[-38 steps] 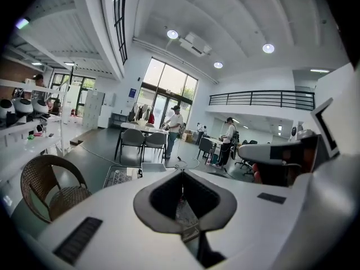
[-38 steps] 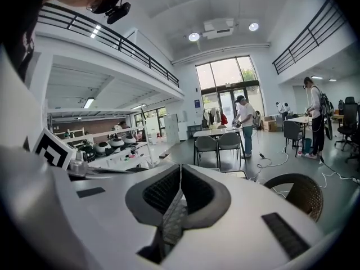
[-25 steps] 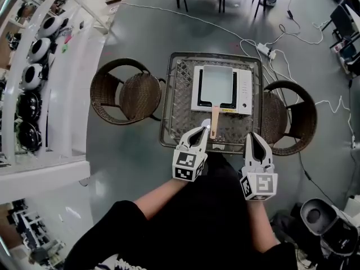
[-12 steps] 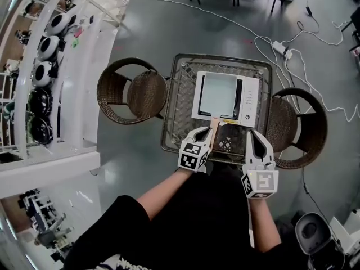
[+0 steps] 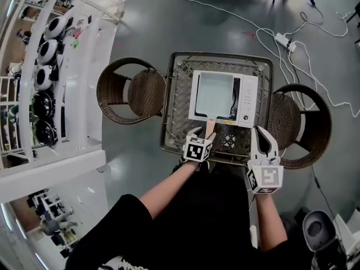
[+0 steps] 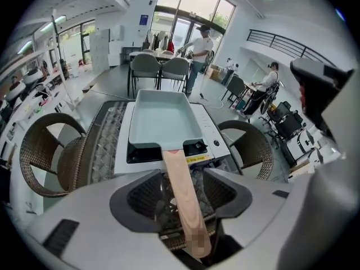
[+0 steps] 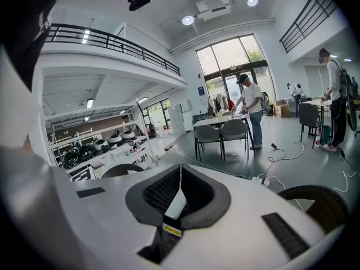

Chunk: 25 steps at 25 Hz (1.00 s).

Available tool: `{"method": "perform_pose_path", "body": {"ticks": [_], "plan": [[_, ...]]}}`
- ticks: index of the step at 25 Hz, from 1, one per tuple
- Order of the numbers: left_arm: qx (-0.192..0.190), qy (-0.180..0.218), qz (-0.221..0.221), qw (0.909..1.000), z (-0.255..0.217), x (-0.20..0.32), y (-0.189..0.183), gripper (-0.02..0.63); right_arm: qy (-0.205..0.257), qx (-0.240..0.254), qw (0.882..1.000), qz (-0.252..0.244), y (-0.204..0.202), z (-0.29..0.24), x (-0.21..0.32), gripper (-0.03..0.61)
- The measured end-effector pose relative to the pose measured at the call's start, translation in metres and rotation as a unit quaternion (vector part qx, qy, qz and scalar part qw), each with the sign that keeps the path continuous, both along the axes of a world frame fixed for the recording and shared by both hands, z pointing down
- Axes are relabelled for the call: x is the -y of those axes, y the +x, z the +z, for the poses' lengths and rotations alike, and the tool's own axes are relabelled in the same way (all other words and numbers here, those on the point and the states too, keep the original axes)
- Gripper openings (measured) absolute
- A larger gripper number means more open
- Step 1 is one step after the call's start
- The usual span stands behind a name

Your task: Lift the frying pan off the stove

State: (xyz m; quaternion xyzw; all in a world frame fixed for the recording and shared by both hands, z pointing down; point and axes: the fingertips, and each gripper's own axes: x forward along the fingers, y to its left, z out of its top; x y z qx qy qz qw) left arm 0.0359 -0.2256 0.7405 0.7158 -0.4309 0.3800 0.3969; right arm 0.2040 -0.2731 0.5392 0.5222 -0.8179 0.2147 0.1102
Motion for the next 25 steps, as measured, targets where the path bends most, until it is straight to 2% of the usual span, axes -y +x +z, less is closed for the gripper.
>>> {"method": "perform_pose_path", "body": {"ticks": [3, 7, 12, 20, 22, 25], "plan": [[0.005, -0.019, 0.011, 0.9997, 0.014, 0.000, 0.003, 0.247, -0.007, 0.005, 1.000, 0.014, 0.009, 0.004, 0.005, 0.032], [0.007, -0.046, 0.004, 0.9989, 0.036, -0.004, 0.005, 0.247, -0.013, 0.010, 1.000, 0.017, 0.012, 0.010, 0.006, 0.032], [-0.012, -0.095, -0.008, 0.9953, 0.050, -0.005, 0.012, 0.247, -0.027, 0.007, 1.000, 0.014, 0.011, 0.020, 0.009, 0.032], [-0.006, -0.133, -0.013, 0.9910, 0.071, -0.006, 0.011, 0.241, -0.043, -0.002, 0.999, 0.033, 0.024, 0.038, 0.009, 0.032], [-0.011, -0.152, -0.015, 0.9882, 0.077, -0.008, 0.014, 0.211, -0.048, -0.008, 0.998, 0.041, 0.031, 0.043, 0.009, 0.032], [-0.019, -0.179, -0.024, 0.9834, 0.082, -0.015, 0.019, 0.120, -0.058, -0.012, 0.997, 0.054, 0.041, 0.049, 0.007, 0.032]]}}
